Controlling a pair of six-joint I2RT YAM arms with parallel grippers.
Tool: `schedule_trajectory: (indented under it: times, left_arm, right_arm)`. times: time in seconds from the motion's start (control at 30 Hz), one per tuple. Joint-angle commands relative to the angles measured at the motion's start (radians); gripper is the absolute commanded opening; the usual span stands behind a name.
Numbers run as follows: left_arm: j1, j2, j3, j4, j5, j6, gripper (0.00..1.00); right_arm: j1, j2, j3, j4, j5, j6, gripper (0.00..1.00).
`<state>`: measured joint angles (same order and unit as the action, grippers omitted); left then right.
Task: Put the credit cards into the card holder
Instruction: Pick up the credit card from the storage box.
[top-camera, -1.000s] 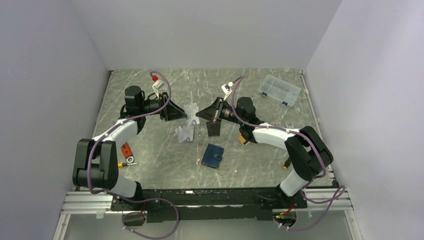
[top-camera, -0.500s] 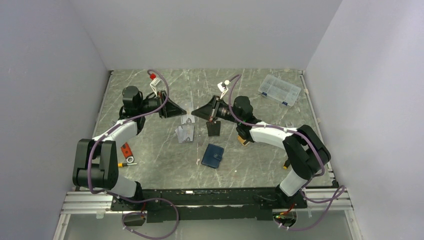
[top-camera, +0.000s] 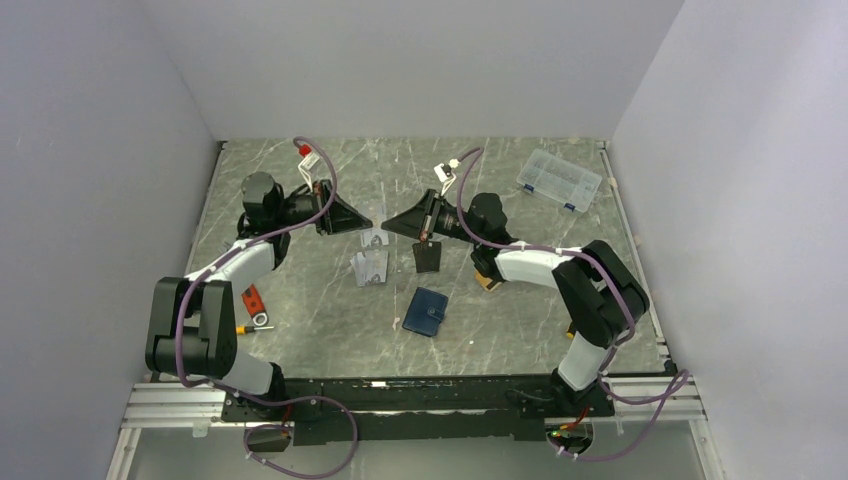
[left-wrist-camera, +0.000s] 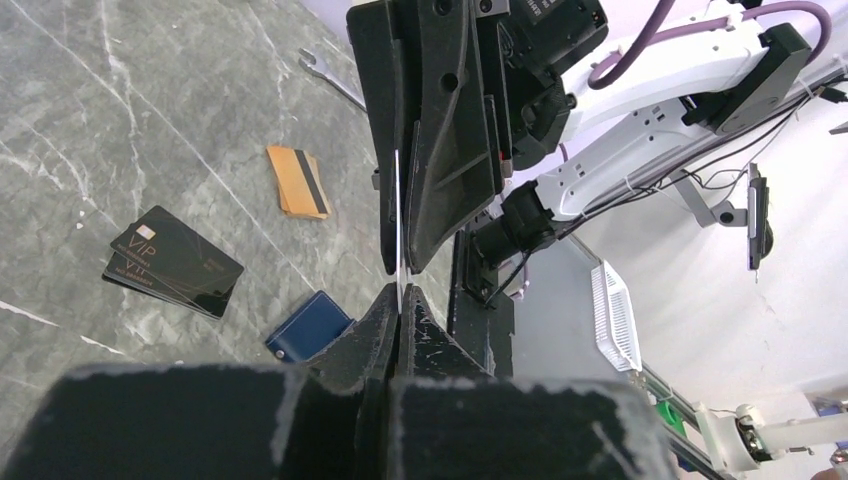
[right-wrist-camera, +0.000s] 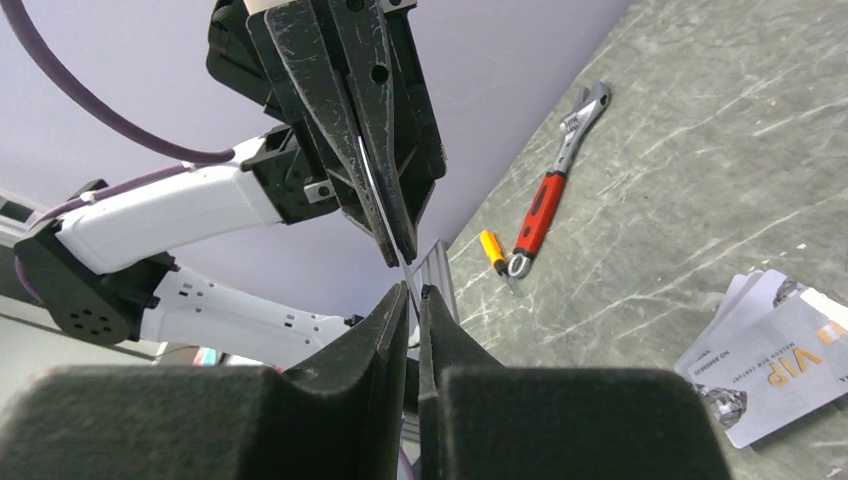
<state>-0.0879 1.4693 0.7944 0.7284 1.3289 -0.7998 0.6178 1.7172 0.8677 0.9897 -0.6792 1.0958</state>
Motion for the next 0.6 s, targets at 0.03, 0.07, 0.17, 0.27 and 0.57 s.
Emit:
schedule_trajectory:
  times: [0.03, 0.07, 0.17, 0.27, 0.57]
  left_arm:
    - [-0.012, 0.016, -0.002, 0.231, 0.036, -0.15, 0.0]
    - [-0.013, 0.025, -0.005, 0.283, 0.036, -0.185, 0.0]
    - [-0.012, 0.056, -0.011, 0.424, 0.034, -0.298, 0.0]
    - [-0.012, 0.071, -0.012, 0.502, 0.028, -0.354, 0.0]
    - [-0.013, -0.006, -0.003, 0.273, 0.006, -0.172, 0.0]
  right_arm:
    - [0.027, -0.014, 0.05, 0.022, -0.035, -0.015, 0.09]
    - [0.031, -0.014, 0.051, 0.017, -0.033, -0.023, 0.07]
    - [0.042, -0.015, 0.05, 0.026, -0.033, -0.031, 0.06]
    - [0.057, -0.019, 0.061, 0.012, -0.045, -0.05, 0.03]
    - [0.095, -0.022, 0.109, -0.079, -0.046, -0.111, 0.13]
